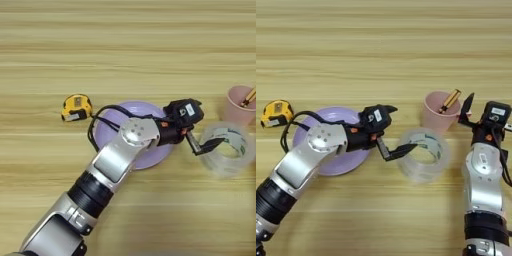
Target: Move the objects on the table
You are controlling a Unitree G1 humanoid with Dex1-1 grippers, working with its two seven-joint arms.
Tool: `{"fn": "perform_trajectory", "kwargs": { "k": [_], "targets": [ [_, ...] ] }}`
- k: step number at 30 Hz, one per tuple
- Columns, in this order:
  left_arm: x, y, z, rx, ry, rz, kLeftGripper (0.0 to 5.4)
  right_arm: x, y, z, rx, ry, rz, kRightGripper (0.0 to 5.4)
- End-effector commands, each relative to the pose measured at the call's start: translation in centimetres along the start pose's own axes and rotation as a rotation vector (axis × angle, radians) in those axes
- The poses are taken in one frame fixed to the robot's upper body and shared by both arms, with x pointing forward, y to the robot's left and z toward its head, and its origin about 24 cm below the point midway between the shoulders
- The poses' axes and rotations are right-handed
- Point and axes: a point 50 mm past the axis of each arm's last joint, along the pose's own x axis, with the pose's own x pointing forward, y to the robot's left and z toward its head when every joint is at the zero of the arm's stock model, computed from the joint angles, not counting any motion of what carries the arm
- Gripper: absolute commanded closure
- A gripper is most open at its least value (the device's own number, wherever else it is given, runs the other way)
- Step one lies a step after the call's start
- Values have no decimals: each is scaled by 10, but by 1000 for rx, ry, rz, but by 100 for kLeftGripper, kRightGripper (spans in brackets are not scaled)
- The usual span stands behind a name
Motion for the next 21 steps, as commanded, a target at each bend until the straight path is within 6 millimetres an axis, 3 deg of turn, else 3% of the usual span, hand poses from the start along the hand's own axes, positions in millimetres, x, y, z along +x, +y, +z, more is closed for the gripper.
{"fn": "perform_trajectory", "kwargs": {
  "k": [1,21],
  "targets": [
    [9,4,5,44,20,-9,2,-2,3,0,2,14,0,0],
    [26,-1,-8,67,129,-85,2,-8,11,7,18,9,-8,0]
  ]
}}
